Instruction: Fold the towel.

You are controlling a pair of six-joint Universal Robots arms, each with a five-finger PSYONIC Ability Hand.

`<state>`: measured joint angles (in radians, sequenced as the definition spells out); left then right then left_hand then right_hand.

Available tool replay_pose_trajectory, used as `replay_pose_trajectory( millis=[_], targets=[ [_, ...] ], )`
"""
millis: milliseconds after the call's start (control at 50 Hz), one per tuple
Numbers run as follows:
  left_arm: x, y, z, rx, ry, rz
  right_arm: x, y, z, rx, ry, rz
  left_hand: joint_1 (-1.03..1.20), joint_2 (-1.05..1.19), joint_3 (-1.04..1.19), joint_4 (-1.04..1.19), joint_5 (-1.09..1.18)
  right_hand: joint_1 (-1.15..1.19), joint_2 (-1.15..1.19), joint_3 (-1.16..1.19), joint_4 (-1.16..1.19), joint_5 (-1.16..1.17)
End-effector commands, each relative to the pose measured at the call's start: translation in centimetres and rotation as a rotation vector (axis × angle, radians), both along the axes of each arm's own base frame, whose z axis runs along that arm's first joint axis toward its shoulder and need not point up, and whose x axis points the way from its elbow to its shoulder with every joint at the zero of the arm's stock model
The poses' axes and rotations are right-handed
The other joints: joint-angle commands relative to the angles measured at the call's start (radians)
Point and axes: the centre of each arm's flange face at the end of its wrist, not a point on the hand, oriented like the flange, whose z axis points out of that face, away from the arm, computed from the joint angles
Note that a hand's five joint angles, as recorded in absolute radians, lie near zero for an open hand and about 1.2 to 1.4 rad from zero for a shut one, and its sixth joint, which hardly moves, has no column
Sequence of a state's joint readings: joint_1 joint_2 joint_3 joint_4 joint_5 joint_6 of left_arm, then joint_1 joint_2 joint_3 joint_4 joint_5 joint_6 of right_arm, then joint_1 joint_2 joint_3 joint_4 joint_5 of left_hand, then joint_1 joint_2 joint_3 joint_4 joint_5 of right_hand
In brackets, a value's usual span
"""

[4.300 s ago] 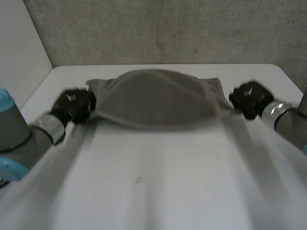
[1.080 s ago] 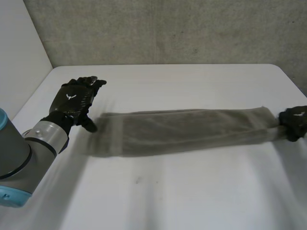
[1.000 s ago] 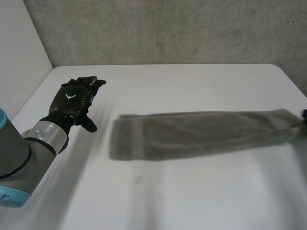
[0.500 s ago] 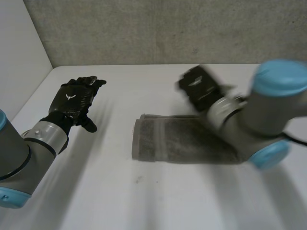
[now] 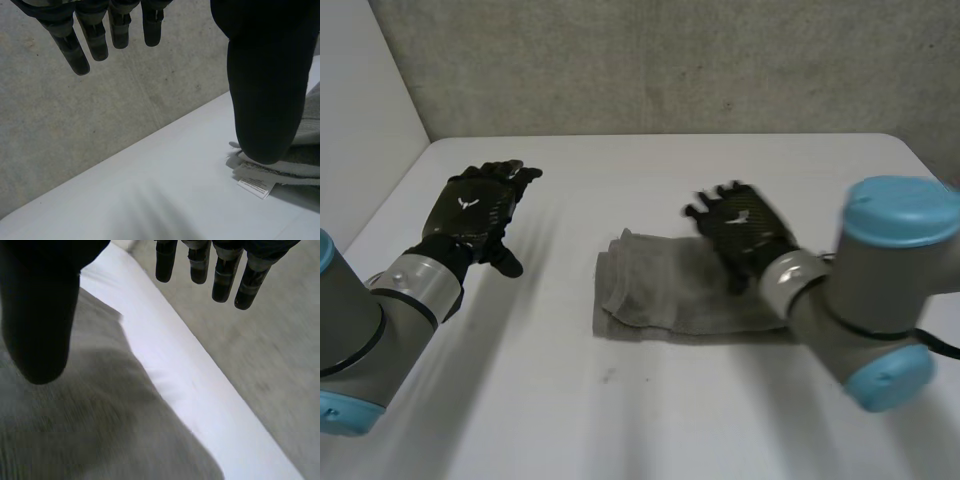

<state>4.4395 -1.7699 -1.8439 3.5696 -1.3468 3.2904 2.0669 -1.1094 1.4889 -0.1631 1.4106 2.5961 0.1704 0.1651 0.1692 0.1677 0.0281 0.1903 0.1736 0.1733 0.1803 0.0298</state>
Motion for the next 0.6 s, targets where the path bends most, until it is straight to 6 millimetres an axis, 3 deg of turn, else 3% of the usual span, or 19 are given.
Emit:
replay_pose_trajectory(
  millis=[20,160,220,280,320,340,360,380,420,500,540,580,600],
  targets=[
    [-0.2,0.1,0.0,-0.003,0.001,-0.006,-6.4,-1.4,-2.2,0.152,-0.029,-0.178,0.004,0.009,0.005,0.007,-0.028,-0.016,0.001,0.001,-0.006,-0.030],
    [-1.4,0.6,0.8,-0.028,0.008,-0.045,-8.8,-0.8,-4.3,0.244,-0.022,-0.205,0.005,0.010,0.006,0.008,-0.027,-0.016,0.001,0.001,-0.006,-0.030],
    [-2.1,1.1,1.0,-0.035,0.011,-0.069,-9.4,-0.5,-5.0,0.274,-0.026,-0.206,0.005,0.010,0.006,0.008,-0.027,0.106,0.123,0.123,0.116,0.092],
    [-2.5,1.4,1.0,-0.033,0.011,-0.083,-9.7,-0.5,-5.6,0.290,-0.031,-0.206,0.005,0.010,0.006,0.008,-0.027,0.285,0.302,0.302,0.295,0.271],
    [-2.5,1.5,0.9,-0.032,0.010,-0.084,-10.0,-0.8,-6.0,0.283,-0.036,-0.215,0.004,0.009,0.005,0.007,-0.028,0.554,0.570,0.571,0.564,0.540],
    [-2.5,1.6,0.8,-0.029,0.009,-0.086,-10.0,-0.8,-6.0,0.283,-0.036,-0.216,0.004,0.009,0.005,0.007,-0.028,0.555,0.572,0.572,0.565,0.541],
    [-2.5,1.6,0.7,-0.026,0.008,-0.086,-10.2,-1.2,-6.0,0.263,-0.043,-0.225,0.004,0.009,0.005,0.007,-0.028,0.811,0.828,0.828,0.821,0.797],
    [-2.5,1.6,0.7,-0.026,0.008,-0.086,-10.2,-1.2,-6.0,0.263,-0.043,-0.226,0.004,0.009,0.005,0.007,-0.028,0.814,0.830,0.831,0.824,0.800],
    [-2.5,1.6,0.7,-0.025,0.008,-0.084,-10.6,-2.1,-5.6,0.206,-0.063,-0.245,0.004,0.009,0.005,0.007,-0.028,1.205,1.221,1.222,1.215,1.191],
    [-2.4,1.7,0.6,-0.022,0.007,-0.084,-10.7,-3.0,-4.6,0.141,-0.077,-0.248,0.004,0.009,0.005,0.007,-0.028,1.206,1.223,1.223,1.216,1.192],
    [-2.4,1.7,0.6,-0.022,0.007,-0.084,-10.6,-3.4,-3.4,0.098,-0.085,-0.243,0.004,0.009,0.005,0.007,-0.028,1.206,1.223,1.223,1.216,1.192],
    [-2.5,1.7,0.7,-0.023,0.007,-0.086,-10.0,-4.6,-0.6,0.008,-0.114,-0.232,0.004,0.009,0.005,0.007,-0.028,1.206,1.223,1.223,1.216,1.192],
    [-2.5,1.7,0.7,-0.023,0.007,-0.086,-10.0,-4.6,-0.6,0.008,-0.114,-0.232,0.004,0.009,0.005,0.007,-0.028,1.206,1.223,1.223,1.216,1.192]
  ],
)
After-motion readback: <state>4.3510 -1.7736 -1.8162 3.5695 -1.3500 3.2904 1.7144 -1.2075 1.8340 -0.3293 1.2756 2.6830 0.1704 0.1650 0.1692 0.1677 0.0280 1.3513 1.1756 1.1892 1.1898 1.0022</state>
